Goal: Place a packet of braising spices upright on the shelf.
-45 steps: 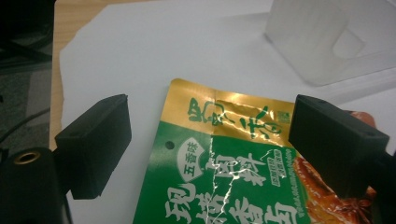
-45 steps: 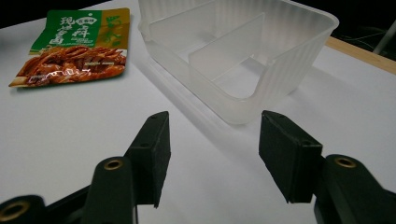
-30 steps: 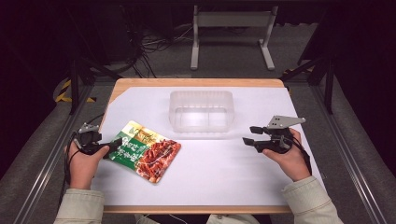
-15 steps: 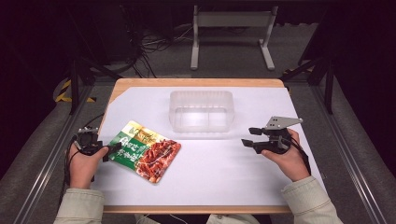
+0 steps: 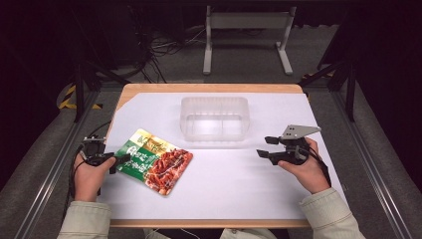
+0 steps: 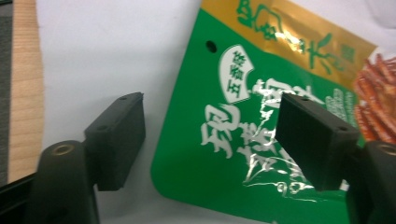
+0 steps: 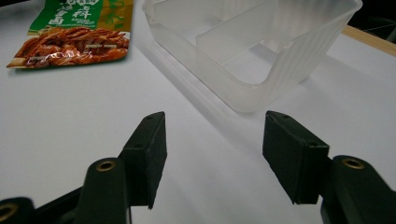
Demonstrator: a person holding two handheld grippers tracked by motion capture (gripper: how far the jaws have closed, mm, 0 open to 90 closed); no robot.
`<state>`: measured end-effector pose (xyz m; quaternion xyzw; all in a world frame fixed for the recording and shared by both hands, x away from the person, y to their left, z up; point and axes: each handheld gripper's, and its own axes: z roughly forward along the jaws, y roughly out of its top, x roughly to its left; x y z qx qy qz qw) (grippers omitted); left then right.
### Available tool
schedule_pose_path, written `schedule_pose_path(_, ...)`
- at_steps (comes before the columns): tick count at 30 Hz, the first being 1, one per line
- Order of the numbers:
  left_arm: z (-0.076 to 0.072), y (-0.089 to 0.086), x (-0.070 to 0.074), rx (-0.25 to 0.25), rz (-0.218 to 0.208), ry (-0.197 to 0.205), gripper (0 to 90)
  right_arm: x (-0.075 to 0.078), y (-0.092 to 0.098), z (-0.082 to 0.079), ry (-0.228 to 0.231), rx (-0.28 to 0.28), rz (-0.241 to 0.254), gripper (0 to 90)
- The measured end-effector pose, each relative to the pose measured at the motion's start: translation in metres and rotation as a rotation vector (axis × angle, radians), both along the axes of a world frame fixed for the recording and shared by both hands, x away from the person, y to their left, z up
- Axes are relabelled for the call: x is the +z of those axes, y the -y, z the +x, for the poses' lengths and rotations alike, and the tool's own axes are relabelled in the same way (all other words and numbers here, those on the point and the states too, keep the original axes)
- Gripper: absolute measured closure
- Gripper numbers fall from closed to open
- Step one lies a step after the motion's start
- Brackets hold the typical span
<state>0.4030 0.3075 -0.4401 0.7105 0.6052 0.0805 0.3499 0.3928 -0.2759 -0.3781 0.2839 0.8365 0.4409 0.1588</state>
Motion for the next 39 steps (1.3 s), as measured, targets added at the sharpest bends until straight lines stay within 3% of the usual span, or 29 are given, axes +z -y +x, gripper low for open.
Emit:
schedule_pose_path(2, -0.001, 0.0, 0.002, -0.003, -0.042, -0.001, 30.3, 0.0, 0.0, 0.0, -0.001, 0.001, 0.004, 40.1)
schedule_pose_path(7, -0.004, -0.001, 0.007, 0.001, -0.075, 0.028, 37.9, 0.0, 0.001, 0.0, 0.0, -0.003, 0.008, 39.7)
schedule_pose_path(12, -0.007, 0.002, 0.015, -0.019, -0.083, 0.079, 47.5, 0.0, 0.0, 0.001, 0.003, -0.003, 0.002, 38.6)
schedule_pose_path(19, -0.01, 0.01, 0.023, -0.084, -0.081, 0.101, 59.3, -0.001, -0.001, 0.001, 0.005, -0.002, -0.002, 38.2)
schedule_pose_path(22, -0.01, 0.015, 0.023, -0.128, -0.074, 0.093, 64.2, -0.001, -0.002, 0.001, 0.007, 0.0, -0.003, 38.2)
schedule_pose_path(24, -0.009, 0.02, 0.021, -0.154, -0.008, 0.088, 64.5, -0.001, -0.002, 0.001, 0.006, 0.001, -0.003, 38.1)
schedule_pose_path(29, -0.008, 0.022, 0.016, -0.156, 0.053, 0.058, 59.9, -0.002, -0.003, 0.0, 0.008, 0.003, -0.005, 37.9)
schedule_pose_path(39, -0.009, 0.016, 0.008, -0.125, 0.028, 0.038, 60.6, -0.003, -0.004, 0.001, 0.006, 0.005, -0.013, 37.9)
